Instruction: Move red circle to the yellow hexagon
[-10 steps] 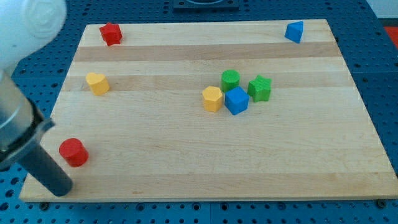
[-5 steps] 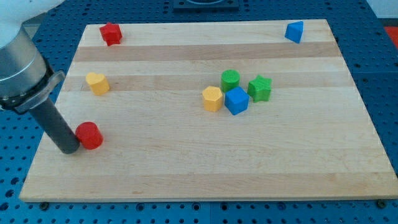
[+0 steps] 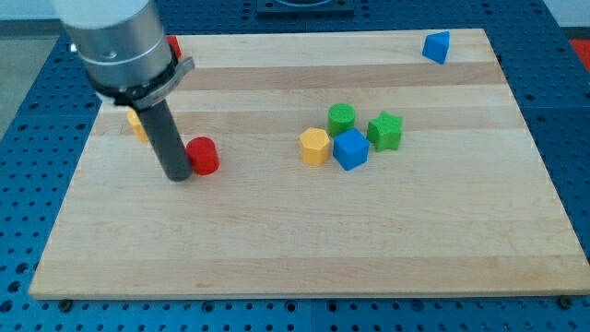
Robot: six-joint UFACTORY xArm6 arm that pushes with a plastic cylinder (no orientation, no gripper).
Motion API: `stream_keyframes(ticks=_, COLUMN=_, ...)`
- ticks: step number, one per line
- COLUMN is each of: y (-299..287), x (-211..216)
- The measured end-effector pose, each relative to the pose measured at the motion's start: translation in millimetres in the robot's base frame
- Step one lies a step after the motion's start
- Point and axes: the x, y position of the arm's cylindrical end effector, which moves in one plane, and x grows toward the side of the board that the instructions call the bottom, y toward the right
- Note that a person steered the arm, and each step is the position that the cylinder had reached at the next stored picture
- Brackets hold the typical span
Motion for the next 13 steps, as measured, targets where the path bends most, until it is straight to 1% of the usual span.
stream_keyframes(ticks=2, y=14, x=-55)
stream_keyframes(ticks=3, y=19, x=-63)
stream_keyframes(ticks=4, y=18, x=-63)
stream_keyframes(ticks=6, y=7, x=-38)
stream_keyframes(ticks=7, y=20, x=-38)
stream_keyframes(ticks=8, y=44, x=-38)
stream_keyframes(ticks=9, y=59, x=-32)
stream_keyframes(ticks=10, y=59, x=-15)
stream_keyframes(ticks=11, y=59, x=-15)
stream_keyframes(ticks=12, y=60, x=-27)
stream_keyframes(ticks=13, y=77, x=-29)
